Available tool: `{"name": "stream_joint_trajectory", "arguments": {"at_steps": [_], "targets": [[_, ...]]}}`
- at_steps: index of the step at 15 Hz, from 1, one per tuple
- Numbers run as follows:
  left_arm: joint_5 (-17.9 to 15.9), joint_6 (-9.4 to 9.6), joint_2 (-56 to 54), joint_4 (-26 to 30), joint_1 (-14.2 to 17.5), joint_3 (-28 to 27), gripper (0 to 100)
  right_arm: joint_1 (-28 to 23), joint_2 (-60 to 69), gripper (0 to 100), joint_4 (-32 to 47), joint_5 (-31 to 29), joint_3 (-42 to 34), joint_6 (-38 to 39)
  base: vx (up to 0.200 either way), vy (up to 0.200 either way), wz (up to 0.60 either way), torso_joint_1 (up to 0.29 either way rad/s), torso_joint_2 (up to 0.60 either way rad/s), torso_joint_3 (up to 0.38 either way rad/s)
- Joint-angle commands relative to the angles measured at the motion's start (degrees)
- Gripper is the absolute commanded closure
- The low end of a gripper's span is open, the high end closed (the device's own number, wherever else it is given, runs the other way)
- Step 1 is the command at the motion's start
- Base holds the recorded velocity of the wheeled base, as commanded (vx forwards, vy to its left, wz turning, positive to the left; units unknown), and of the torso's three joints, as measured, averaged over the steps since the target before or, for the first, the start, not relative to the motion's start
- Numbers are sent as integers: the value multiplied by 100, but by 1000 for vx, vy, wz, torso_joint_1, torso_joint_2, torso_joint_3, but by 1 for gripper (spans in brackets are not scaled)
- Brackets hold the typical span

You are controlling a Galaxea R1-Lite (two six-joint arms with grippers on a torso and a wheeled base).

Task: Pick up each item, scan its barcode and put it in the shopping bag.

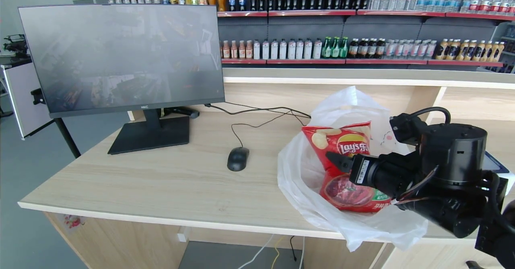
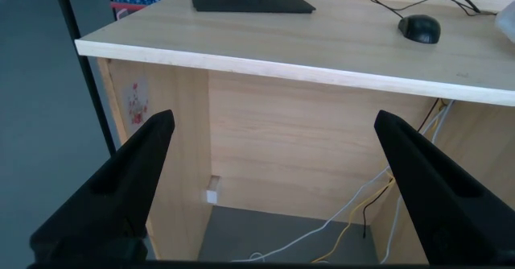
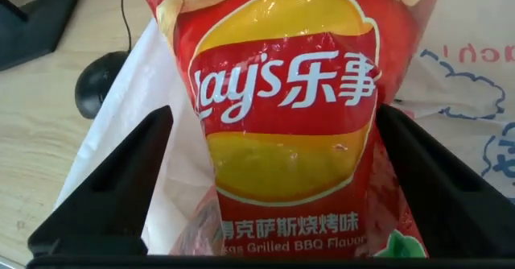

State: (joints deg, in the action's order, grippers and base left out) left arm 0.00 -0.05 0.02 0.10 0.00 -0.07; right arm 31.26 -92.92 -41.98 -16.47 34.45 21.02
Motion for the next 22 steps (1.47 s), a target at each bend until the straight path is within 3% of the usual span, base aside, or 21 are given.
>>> {"name": "stream_joint_trajectory", "arguments": {"at_steps": [1, 9, 13, 15, 16, 19, 22], "targets": [[0, -4, -2, -1, 0, -1, 0, -6, 81, 0, -143, 3, 18, -133, 0, 0, 0, 0, 0, 0], [0, 5, -2, -1, 0, -1, 0, 21, 230, 0, -1813, -339, -536, -827, 0, 0, 0, 0, 0, 0], [0, 5, -2, -1, 0, -1, 0, -32, 204, 0, -3536, -331, -1388, -1680, -150, 0, 0, 7, 1, -1], [0, -4, -2, -1, 9, 7, 0, 56, 46, 0, -4362, -234, -1468, -1900, -200, 0, 0, 10, 5, -7], [0, -4, -2, -1, 0, 7, 0, 74, 63, 0, -4441, -164, -1468, -1926, -200, 0, 0, -17, -7, 2], [-9, 31, -2, -1, 0, -1, 0, 30, 160, 0, -4573, 803, -1406, -2049, -133, 0, 0, -3, 0, 3], [0, 31, -2, -1, 0, -1, 0, -129, 63, 0, -4670, 891, -1353, -2058, 0, -67, 0, -1, -6, 6]]}}
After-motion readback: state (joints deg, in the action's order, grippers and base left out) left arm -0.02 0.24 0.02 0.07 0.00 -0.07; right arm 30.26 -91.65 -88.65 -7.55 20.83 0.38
